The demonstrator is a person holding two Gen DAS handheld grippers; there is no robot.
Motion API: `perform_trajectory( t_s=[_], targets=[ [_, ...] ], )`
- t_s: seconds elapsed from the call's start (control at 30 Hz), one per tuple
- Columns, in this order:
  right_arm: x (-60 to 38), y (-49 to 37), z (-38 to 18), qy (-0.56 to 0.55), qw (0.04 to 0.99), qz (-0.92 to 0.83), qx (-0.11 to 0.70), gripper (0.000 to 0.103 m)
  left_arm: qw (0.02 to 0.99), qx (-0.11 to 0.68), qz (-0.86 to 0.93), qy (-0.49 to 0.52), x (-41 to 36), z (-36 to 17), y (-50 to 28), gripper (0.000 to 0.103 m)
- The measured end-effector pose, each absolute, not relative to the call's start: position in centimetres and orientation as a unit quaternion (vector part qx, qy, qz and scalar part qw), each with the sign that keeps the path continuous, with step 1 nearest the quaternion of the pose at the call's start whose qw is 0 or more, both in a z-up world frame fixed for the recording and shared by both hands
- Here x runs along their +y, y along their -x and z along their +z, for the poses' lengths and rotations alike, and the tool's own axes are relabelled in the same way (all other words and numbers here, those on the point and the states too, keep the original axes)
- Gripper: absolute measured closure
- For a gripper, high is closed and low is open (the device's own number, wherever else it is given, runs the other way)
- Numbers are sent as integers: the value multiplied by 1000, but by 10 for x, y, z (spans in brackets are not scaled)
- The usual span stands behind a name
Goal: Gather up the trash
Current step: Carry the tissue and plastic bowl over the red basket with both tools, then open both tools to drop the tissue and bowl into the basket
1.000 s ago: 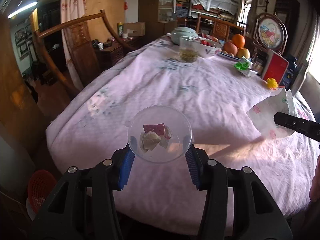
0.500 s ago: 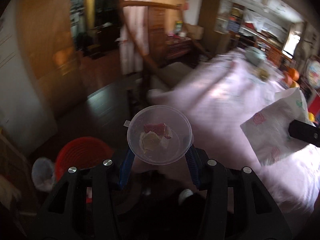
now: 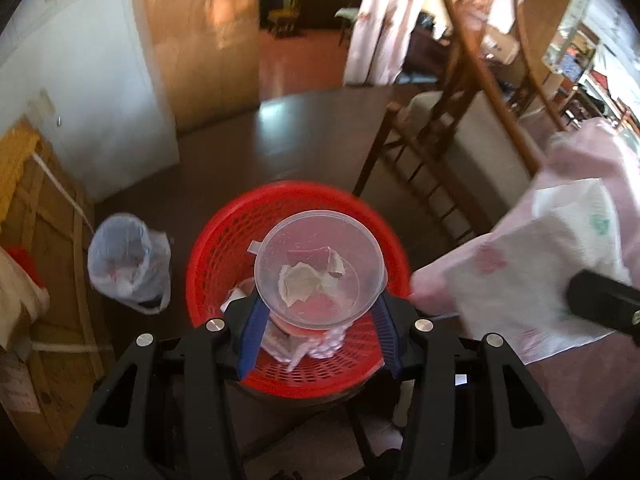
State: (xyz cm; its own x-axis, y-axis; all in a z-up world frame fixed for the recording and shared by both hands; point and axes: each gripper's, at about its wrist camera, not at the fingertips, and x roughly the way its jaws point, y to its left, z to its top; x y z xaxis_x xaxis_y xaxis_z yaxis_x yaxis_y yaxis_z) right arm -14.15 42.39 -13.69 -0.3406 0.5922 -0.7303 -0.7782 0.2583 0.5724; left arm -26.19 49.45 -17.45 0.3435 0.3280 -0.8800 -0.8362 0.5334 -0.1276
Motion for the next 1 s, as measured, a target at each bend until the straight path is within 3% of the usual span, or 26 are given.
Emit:
perform_trajectory(
  t_s=[0.43, 0.5, 0.57, 0.67, 0.7, 0.83, 1.0],
  targets=[
    [486, 138, -225, 89, 551, 562, 610, 90, 711, 467, 390, 352, 533, -239, 269, 55],
    [491, 139, -233, 93, 552, 556, 615, 82, 707, 467, 393, 356, 535, -240, 271, 54],
    [490, 137, -236, 91, 550, 548, 624, 60, 704, 468, 391, 363, 536, -240, 272, 51],
    [487, 135, -234, 81, 542, 552, 628, 57, 703, 459, 391, 377, 535, -232, 278, 26],
    [484, 134, -234, 79, 542, 553, 628, 57, 705, 454, 391, 379, 534, -229, 279, 24],
    [469, 125, -218, 58, 536, 565, 624, 57, 714, 445, 388, 376, 529, -214, 281, 24],
    [440, 119, -180, 44, 545, 589, 595, 49, 720, 432, 388, 381, 520, -199, 282, 23]
  ],
)
